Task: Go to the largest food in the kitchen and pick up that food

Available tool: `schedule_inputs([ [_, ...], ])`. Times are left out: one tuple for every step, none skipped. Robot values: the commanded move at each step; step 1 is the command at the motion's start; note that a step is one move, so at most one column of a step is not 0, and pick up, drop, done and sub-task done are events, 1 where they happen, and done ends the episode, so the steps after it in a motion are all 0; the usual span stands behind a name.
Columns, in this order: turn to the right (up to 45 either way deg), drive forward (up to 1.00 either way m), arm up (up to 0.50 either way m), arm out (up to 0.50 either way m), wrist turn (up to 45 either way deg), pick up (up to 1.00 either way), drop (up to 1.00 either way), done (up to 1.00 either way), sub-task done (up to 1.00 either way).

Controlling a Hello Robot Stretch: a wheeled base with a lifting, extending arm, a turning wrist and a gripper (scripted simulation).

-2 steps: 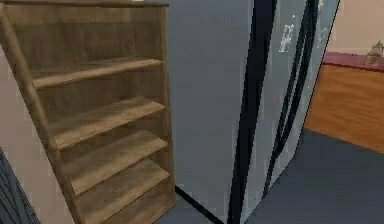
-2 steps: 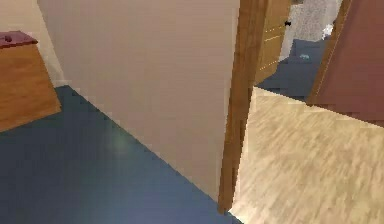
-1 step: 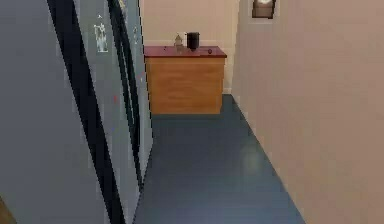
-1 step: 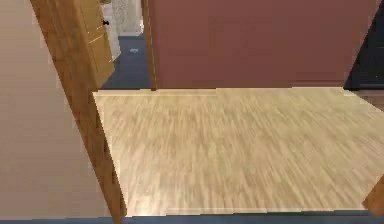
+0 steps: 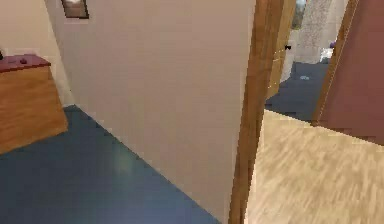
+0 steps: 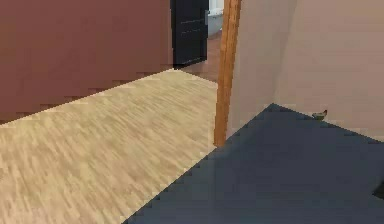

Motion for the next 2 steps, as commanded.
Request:
schedule_inputs([
  [30.0, 0.00, 0.00, 0.00, 0.0, 0.00, 0.00, 0.00, 0.00],
  [3.0, 0.00, 0.00, 0.00, 0.0, 0.00, 0.00, 0.00, 0.00],
])
